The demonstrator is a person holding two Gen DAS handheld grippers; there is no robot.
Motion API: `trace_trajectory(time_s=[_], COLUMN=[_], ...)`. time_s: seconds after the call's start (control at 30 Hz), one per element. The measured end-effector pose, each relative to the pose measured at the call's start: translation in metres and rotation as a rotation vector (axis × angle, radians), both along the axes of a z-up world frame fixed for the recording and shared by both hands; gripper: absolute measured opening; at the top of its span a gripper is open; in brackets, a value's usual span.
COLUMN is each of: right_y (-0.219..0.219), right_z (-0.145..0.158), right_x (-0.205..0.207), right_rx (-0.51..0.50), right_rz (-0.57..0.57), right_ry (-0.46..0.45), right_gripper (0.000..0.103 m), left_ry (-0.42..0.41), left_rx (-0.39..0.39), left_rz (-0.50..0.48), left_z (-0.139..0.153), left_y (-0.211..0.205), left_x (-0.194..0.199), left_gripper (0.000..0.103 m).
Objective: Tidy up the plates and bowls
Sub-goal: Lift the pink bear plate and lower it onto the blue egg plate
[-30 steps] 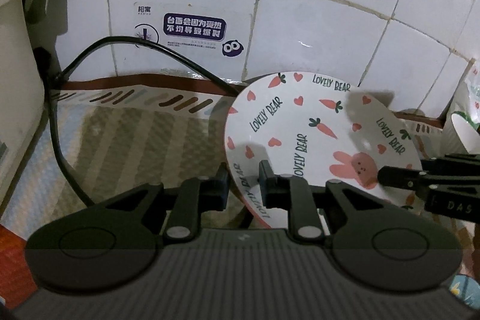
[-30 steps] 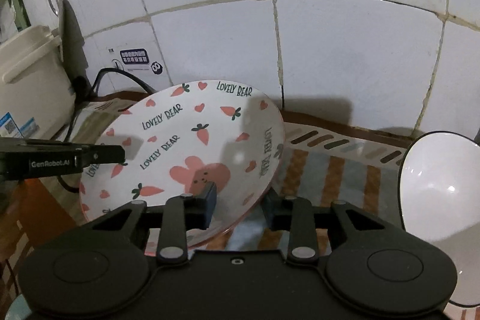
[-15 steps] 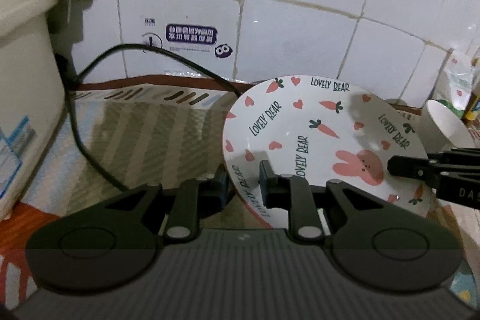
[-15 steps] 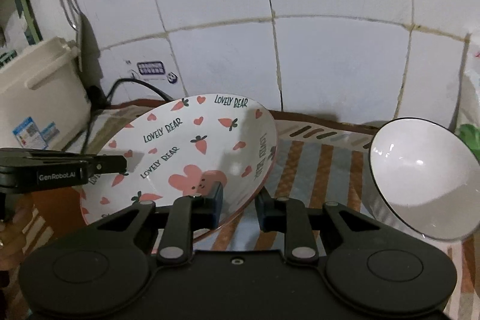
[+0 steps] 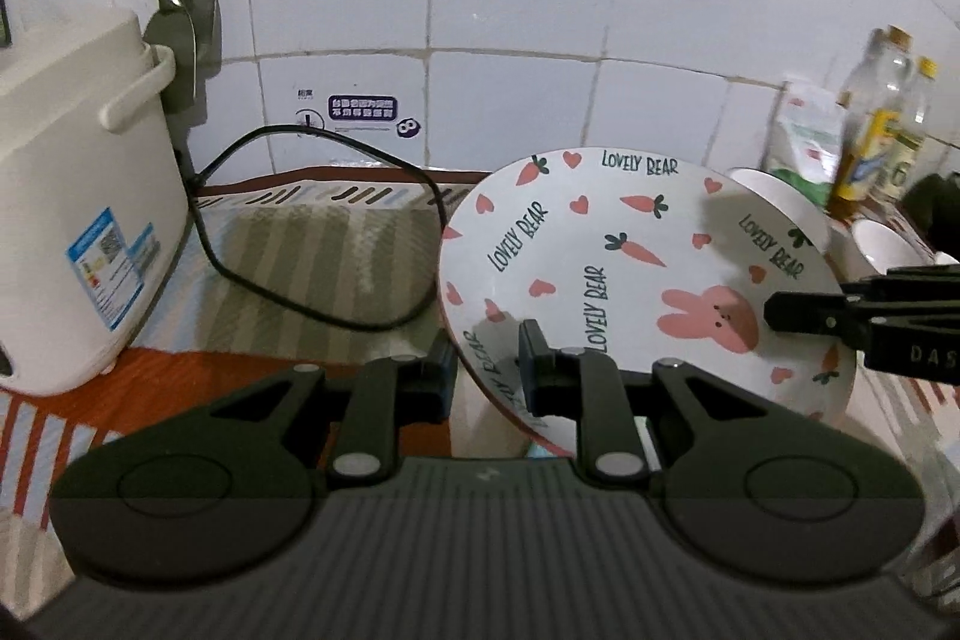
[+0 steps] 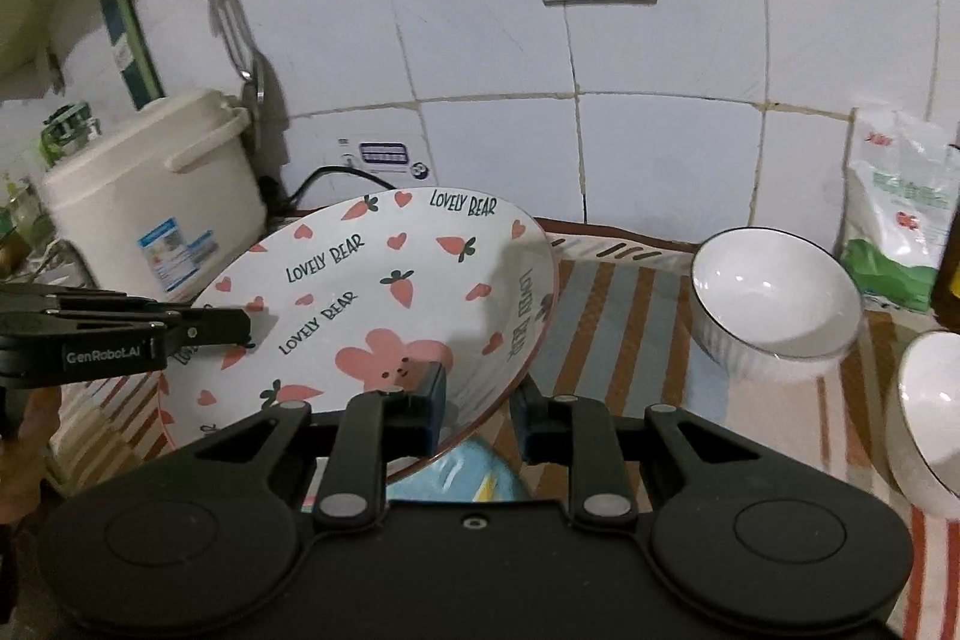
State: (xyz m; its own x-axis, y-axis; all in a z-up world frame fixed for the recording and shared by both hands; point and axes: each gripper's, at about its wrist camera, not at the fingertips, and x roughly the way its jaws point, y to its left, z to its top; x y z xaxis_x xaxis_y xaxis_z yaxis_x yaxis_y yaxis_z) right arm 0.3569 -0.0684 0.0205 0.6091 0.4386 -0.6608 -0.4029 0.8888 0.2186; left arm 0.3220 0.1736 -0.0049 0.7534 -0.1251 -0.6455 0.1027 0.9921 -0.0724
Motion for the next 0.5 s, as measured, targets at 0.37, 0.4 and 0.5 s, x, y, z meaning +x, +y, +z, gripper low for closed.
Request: trace_trajectory(time_s=[0.37, 0.4, 0.5], right_y=[-0.018, -0.017, -0.018], right_z=[0.007, 0.005, -0.003], right_x=[-0.077, -0.079, -0.085], right_rx=[0.007, 0.0, -0.007], right_rz=[0.018, 0.019, 0.021], right_ry=[-0.008, -0.009, 0.002], right_gripper=[0.027, 0.027, 0.028], left_ry=[-0.015, -0.011, 0.007], left_rx=[0.033, 0.036, 0.027], left_rz=[-0.035, -0.035, -0.031], left_z=[0.004, 0.001, -0.008], left_y=[-0.019, -0.021, -0.021], left_x=[-0.072, -0.075, -0.081], left_gripper=[0.02, 0.02, 0.02])
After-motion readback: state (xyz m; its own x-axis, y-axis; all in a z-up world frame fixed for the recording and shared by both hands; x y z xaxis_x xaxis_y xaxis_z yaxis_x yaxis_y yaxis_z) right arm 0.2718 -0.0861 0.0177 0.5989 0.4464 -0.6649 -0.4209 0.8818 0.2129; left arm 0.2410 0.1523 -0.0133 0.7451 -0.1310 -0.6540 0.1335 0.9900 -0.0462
